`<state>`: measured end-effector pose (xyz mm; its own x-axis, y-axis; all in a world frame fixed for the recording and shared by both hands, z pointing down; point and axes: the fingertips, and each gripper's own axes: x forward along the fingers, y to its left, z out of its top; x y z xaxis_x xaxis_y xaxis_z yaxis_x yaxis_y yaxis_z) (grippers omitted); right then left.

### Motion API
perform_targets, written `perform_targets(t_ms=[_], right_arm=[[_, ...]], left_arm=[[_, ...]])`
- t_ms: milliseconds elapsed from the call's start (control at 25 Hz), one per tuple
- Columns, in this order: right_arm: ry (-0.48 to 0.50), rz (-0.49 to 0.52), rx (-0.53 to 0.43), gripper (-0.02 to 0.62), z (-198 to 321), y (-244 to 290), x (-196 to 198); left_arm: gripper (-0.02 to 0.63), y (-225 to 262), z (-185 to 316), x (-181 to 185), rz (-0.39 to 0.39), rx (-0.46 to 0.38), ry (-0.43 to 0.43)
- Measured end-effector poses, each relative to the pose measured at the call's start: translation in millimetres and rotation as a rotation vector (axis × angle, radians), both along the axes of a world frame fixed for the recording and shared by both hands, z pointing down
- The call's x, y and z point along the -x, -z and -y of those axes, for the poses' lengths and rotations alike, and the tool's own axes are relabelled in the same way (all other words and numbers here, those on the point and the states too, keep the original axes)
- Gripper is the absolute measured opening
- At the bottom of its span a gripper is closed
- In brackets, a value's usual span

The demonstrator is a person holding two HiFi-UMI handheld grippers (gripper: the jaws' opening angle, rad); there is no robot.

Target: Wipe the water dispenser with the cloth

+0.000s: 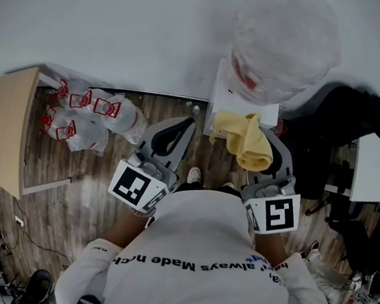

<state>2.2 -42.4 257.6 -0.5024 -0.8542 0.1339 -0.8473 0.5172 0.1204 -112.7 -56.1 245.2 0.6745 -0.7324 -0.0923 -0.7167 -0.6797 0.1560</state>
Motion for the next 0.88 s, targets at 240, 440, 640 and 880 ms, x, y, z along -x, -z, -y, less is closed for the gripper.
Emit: perform_targets(t_ms=[240, 440, 640, 880], right_arm=[[-0.004, -0.042, -0.01, 0.066, 6.0, -7.5, -3.2], [-0.024, -0.021, -0.044, 0.066, 22.5, -6.6, -4.1], [-0.019, -0.057, -0.048, 0.066, 38.2, -23.7, -2.3], [-0.018, -0.121, -0.047, 0.066, 55.5, -50.3, 0.6]], left_arm=[[0.02, -3.0, 4.9, -3.0, 0.002, 0.002, 0.0], [0.02, -4.0, 4.5, -6.2, 0.001, 0.011, 0.004], [0.02, -6.1, 8.3, -5.6, 0.006, 0.014, 0.006], [0.02, -7.2, 14.4, -5.0, 0.007, 0.015, 0.008]])
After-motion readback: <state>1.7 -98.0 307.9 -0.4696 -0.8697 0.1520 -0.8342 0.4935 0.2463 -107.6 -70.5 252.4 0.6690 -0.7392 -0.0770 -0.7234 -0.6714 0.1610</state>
